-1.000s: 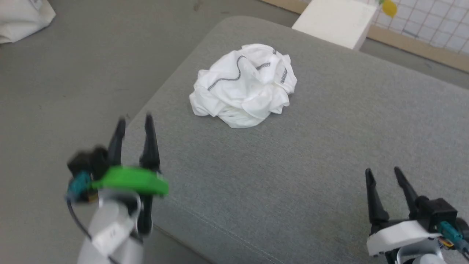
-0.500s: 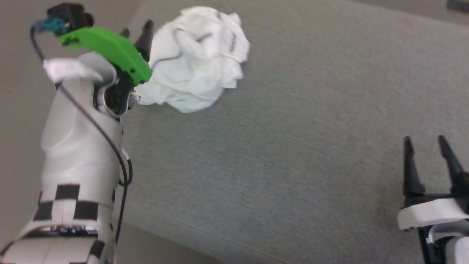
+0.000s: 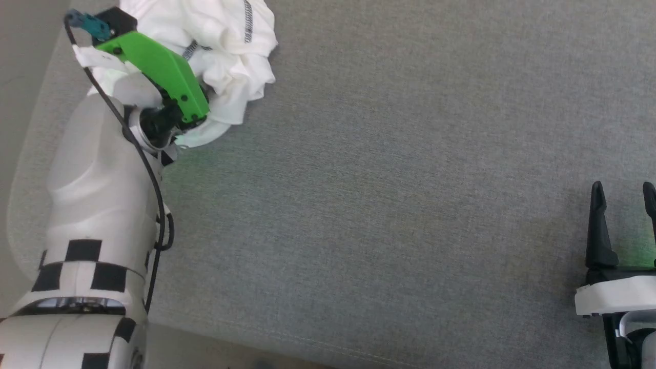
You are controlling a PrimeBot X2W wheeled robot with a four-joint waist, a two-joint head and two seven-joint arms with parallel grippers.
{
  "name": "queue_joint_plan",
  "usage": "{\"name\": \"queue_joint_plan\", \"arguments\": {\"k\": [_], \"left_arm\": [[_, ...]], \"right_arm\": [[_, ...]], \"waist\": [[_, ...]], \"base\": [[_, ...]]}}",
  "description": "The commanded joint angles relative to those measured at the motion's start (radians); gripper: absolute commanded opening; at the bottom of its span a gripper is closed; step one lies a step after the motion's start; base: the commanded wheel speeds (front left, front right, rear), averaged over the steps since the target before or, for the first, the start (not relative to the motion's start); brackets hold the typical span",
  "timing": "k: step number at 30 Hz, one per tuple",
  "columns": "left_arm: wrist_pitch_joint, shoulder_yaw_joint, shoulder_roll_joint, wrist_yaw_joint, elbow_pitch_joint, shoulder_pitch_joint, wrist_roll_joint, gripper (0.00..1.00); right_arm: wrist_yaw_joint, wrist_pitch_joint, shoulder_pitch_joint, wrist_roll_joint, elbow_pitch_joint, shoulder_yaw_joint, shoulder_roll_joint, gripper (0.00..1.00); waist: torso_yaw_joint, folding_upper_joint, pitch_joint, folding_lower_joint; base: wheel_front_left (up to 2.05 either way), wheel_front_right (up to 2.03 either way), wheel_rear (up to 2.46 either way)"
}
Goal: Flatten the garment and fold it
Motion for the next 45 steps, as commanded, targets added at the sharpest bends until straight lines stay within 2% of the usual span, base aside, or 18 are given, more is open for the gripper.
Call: {"name": "queue_joint_plan", "arguments": {"k": [1,2,3,5,8,12,19,23,28,34,36,40,45], "left_arm": [[0.010,-0.010,-0.010,0.007,0.024,0.034,0.004,1.00],[0.003,-0.016,-0.009,0.009,0.029,0.038,0.010,0.37],[-0.014,-0.016,-0.009,0.010,0.030,0.041,0.011,0.00],[-0.050,-0.022,-0.007,0.014,0.030,0.047,0.023,0.00],[-0.163,-0.014,-0.003,0.028,0.018,0.048,0.033,0.00],[-0.373,-0.004,0.017,0.021,-0.025,0.021,0.057,0.00],[-0.600,-0.042,0.032,-0.088,-0.107,-0.082,0.085,0.00],[-0.674,-0.091,0.052,-0.123,-0.180,-0.151,0.094,0.00],[-0.695,-0.151,0.041,-0.131,-0.288,-0.208,0.049,0.00],[-0.639,-0.213,-0.012,-0.132,-0.425,-0.205,-0.126,0.00],[-0.614,-0.224,-0.032,-0.132,-0.460,-0.176,-0.192,0.00],[-0.583,-0.279,-0.052,-0.132,-0.509,-0.084,-0.254,0.00],[-0.543,-0.375,-0.074,-0.132,-0.505,0.072,-0.275,0.00]], "right_arm": [[-0.001,-0.004,-0.004,0.003,-0.009,-0.001,0.000,1.00],[-0.001,-0.002,-0.005,0.002,-0.011,-0.003,0.000,1.00],[-0.001,0.000,-0.007,0.001,-0.014,-0.005,0.000,1.00],[-0.001,0.003,-0.008,0.001,-0.014,-0.008,0.000,1.00],[-0.001,0.001,-0.012,0.003,-0.005,-0.003,0.000,1.00],[-0.001,-0.010,-0.016,0.017,0.025,0.013,0.000,1.00],[-0.001,-0.047,-0.013,0.061,0.121,0.036,0.000,1.00],[-0.001,-0.069,-0.012,0.095,0.187,0.058,0.000,1.00],[-0.001,-0.088,-0.003,0.129,0.249,0.077,0.000,1.00],[-0.001,-0.096,0.002,0.142,0.282,0.074,0.000,1.00],[-0.001,-0.096,0.001,0.142,0.286,0.069,0.000,1.00],[-0.001,-0.097,0.005,0.143,0.275,0.054,0.000,1.00],[-0.001,-0.097,0.009,0.143,0.267,0.048,0.000,1.00]], "waist": [[-0.015,-0.0001,0.026,-0.0001],[-0.012,-0.0001,0.026,-0.0001],[-0.009,-0.0001,0.026,-0.0001],[-0.003,-0.0001,0.021,-0.0001],[0.003,-0.0001,0.002,-0.0001],[0.005,-0.0001,-0.040,-0.0001],[-0.020,-0.0001,-0.173,-0.0001],[-0.067,-0.0001,-0.259,-0.0001],[-0.137,-0.0001,-0.344,-0.0001],[-0.204,-0.0001,-0.376,-0.0001],[-0.218,-0.0001,-0.374,-0.0001],[-0.231,-0.0001,-0.364,-0.0001],[-0.237,-0.0001,-0.348,-0.0001]], "base": [[0.00,0.00,0.00],[0.00,0.00,0.00],[0.00,0.00,0.00],[0.00,0.00,0.00],[0.00,0.00,0.00],[0.00,0.00,0.00],[0.00,0.00,0.00],[0.00,0.00,0.00],[0.00,0.00,0.00],[0.00,0.00,0.00],[0.00,0.00,0.00],[0.00,0.00,0.00],[0.00,0.00,0.00]]}}
